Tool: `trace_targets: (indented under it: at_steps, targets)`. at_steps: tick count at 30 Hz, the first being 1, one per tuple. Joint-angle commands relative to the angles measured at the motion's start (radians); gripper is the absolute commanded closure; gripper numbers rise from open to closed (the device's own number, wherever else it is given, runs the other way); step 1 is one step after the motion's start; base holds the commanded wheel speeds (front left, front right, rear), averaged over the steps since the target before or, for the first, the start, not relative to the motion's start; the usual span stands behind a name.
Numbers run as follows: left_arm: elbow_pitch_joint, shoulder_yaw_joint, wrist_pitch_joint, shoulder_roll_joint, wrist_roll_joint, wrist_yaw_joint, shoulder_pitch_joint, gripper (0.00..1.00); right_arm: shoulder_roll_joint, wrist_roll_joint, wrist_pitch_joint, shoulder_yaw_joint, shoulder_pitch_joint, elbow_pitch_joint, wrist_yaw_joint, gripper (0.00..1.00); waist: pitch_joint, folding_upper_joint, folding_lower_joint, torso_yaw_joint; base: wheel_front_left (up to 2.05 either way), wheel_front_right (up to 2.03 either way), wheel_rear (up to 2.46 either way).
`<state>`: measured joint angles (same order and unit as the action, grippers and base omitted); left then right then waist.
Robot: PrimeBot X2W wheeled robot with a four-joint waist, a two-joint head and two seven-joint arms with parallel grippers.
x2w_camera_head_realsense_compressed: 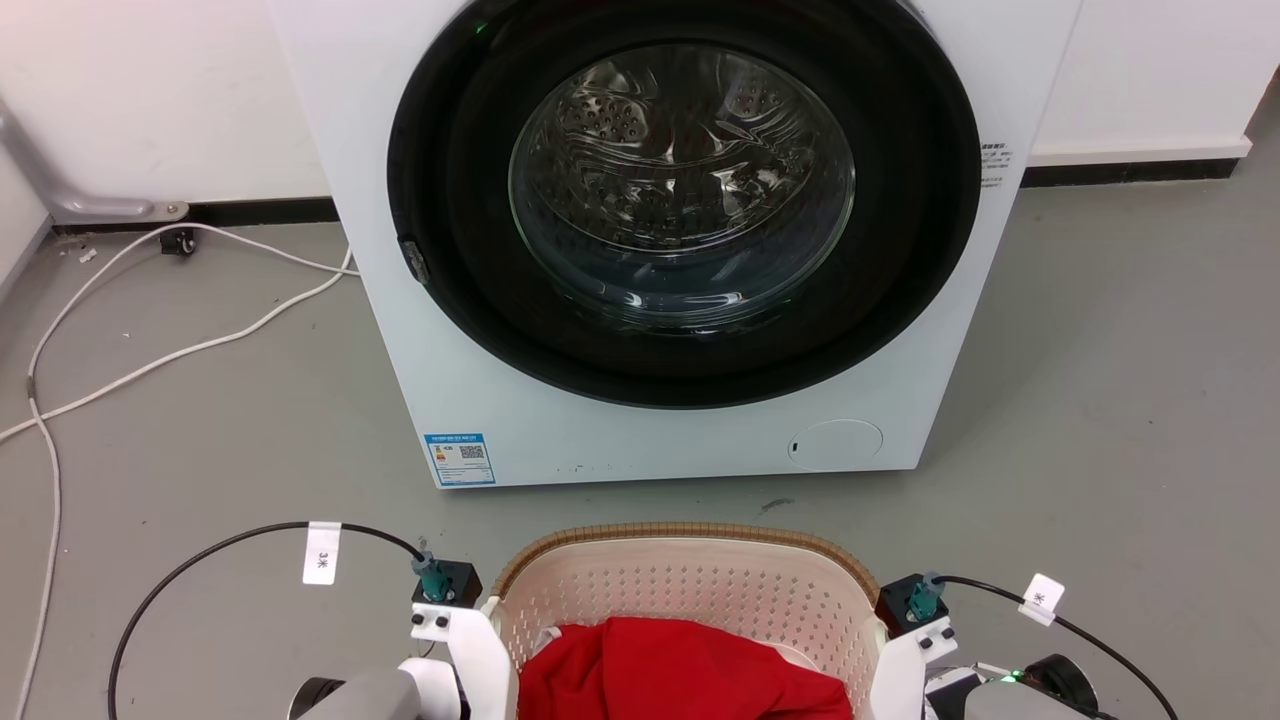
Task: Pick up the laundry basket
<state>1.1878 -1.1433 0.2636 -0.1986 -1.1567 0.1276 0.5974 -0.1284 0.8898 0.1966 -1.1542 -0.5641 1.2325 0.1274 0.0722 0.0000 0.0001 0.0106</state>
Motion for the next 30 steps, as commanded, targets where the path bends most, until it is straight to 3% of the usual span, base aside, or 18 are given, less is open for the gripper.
trace_targets:
  at_steps: [1,30]
  targets:
    - [-0.003,-0.002,-0.015,-0.008,-0.003,0.004,0.019,1.00,-0.004,0.002,0.001,-0.015,-0.003,0.004,0.006,1.00,0.000,0.0000,-0.0001,0.001,0.00,0.00,0.00]
    - [0.005,-0.049,-0.023,-0.001,-0.051,0.004,0.030,1.00,-0.006,0.071,-0.011,-0.083,-0.010,0.014,0.006,1.00,-0.004,0.0000,-0.0001,0.000,0.00,0.00,0.00]
